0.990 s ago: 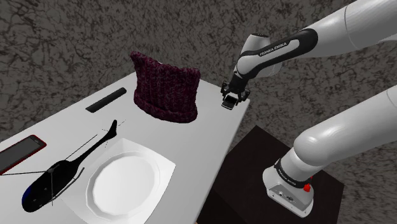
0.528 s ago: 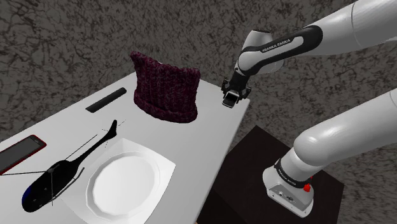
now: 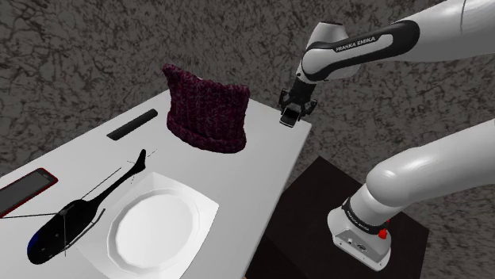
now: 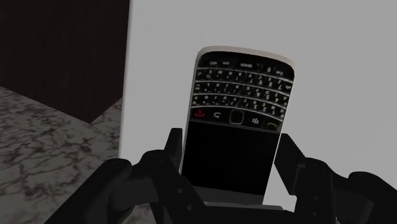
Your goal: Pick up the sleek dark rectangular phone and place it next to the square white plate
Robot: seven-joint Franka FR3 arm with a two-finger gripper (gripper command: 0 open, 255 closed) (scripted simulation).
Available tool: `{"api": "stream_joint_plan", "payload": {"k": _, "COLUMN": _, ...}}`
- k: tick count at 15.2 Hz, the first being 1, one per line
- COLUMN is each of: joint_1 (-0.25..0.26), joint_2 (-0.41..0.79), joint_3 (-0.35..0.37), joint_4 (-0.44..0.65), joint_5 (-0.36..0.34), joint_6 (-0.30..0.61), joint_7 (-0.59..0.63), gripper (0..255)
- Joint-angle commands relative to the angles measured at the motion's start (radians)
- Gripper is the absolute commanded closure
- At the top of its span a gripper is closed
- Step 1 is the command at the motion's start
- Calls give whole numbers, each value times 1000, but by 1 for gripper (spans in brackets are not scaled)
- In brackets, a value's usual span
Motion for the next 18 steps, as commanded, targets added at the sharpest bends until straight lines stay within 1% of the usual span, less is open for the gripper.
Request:
{"api": "stream_joint_plan", "payload": {"k": 1, "joint_1": -1, "joint_2": -16, "joint_3": -1, "joint_4": 14, "joint_5": -2, "joint_6": -31, "joint_7": 1, "gripper": 255}}
{"api": "stream_joint_plan", "payload": {"k": 7, "joint_1": -2, "joint_2": -54, "joint_3": -4, "joint_4": 66, "joint_5": -6, "joint_6": -120, "joint_7": 6, "gripper": 255}}
{"api": "stream_joint_plan", "payload": {"k": 12, "joint_1": 59, "joint_2": -177, "joint_3": 74, "joint_4": -29, "joint_5": 44, "joint_6": -140, "joint_7": 108, "gripper": 255}}
{"api": "stream_joint_plan", "payload": {"k": 18, "joint_1": 151, "joint_2": -297, "joint_3": 180, "joint_4": -103, "joint_5": 125, "joint_6": -173, "joint_7": 243, "gripper": 255}}
